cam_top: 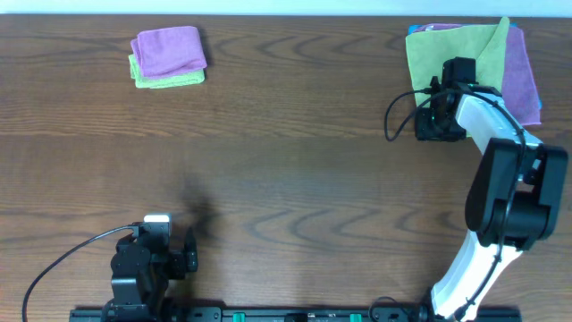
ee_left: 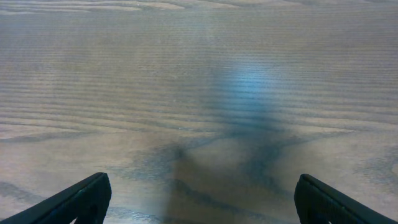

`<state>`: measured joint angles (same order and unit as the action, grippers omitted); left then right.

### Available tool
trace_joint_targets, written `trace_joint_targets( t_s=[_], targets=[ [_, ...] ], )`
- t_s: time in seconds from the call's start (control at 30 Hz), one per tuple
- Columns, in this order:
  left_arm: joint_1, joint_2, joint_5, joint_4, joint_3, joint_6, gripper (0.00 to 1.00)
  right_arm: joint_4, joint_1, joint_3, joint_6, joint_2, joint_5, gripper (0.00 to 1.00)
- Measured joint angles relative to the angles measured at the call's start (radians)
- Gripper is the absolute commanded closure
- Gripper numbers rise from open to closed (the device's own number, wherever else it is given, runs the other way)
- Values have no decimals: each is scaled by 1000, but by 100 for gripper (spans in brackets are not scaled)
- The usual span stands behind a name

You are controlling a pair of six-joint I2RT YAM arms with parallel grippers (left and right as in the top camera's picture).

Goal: Fold the cloth
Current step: 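Close the right gripper on the green cloth corner, then drag the green cloth off the stack toward the table center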

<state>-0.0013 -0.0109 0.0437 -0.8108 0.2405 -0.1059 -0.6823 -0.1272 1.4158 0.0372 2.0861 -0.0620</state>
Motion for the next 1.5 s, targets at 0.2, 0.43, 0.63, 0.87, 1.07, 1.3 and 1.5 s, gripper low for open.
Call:
trace_joint_targets(
  t_s=[0.2, 0.43, 0.63, 0.87, 1.07, 1.3, 1.5],
  targets=[
    [0, 0, 0, 0, 0, 0, 4, 10, 0, -2, 0, 0, 0, 69],
    [0, 0, 0, 0, 0, 0, 5, 18, 0, -3, 0, 3, 3, 99],
    [0, 0, 0, 0, 0, 0, 5, -1, 6, -2, 0, 3, 0, 99],
    [0, 0, 0, 0, 0, 0, 5, -49, 80, -5, 0, -8, -9, 99],
    [0, 0, 0, 0, 0, 0, 5, -61, 164, -14, 0, -42, 4, 99],
    [0, 0, 0, 0, 0, 0, 5, -93, 172, -14, 0, -60, 10, 99],
    [0, 0, 0, 0, 0, 0, 5, -131, 173, -15, 12, -60, 77, 99]
  ],
)
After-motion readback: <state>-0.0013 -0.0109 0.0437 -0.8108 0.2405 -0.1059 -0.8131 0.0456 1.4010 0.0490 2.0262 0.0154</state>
